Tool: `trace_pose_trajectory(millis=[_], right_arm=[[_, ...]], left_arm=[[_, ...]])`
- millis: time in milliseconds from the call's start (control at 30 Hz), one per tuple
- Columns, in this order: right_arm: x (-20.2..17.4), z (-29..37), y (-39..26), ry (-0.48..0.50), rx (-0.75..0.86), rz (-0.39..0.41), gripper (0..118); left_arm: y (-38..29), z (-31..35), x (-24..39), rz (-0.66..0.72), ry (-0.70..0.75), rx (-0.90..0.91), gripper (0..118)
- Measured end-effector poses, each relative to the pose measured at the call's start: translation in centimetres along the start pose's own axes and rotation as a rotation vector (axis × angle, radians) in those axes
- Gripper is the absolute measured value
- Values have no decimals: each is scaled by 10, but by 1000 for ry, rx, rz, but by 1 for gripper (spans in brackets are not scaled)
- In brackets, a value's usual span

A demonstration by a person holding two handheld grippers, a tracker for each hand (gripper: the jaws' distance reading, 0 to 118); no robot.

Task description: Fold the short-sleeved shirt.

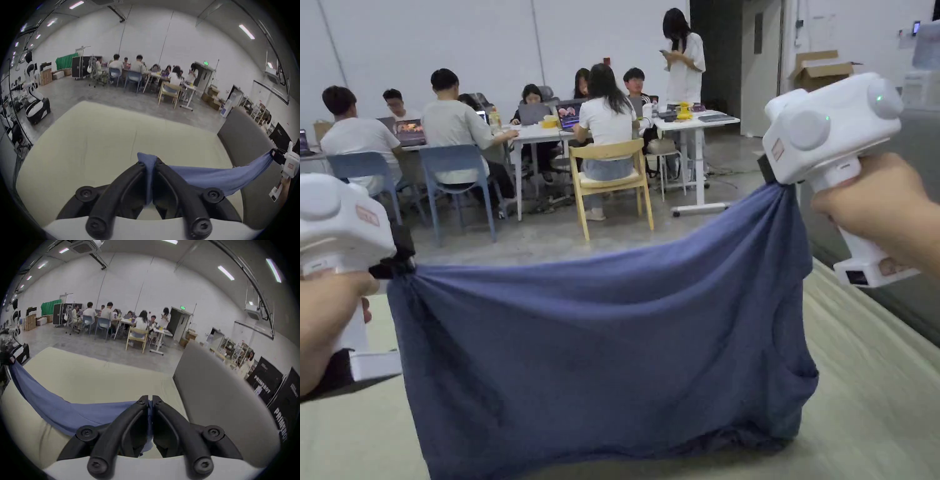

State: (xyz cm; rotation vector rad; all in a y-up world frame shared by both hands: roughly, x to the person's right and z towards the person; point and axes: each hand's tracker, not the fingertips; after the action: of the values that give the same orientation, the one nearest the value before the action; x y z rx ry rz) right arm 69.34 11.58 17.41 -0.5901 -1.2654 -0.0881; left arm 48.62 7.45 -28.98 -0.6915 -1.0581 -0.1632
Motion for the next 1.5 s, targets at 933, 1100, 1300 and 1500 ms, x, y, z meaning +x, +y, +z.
trace_pose_trajectory(millis=[933, 1100, 1300, 1500], right_arm=[[20, 170, -394, 219, -284, -151, 6], [18, 214, -435, 217, -306, -126, 6], [14, 243, -475, 211, -339, -114, 6], [-1, 221, -530, 210, -510, -117, 6]], left_arm=[[-338, 128, -103, -46, -120, -260, 1], [-378, 163, -116, -47, -118, -300, 1], [-428, 199, -126, -66, -116, -336, 1], [-479, 173, -147, 25, -66, -447, 1]])
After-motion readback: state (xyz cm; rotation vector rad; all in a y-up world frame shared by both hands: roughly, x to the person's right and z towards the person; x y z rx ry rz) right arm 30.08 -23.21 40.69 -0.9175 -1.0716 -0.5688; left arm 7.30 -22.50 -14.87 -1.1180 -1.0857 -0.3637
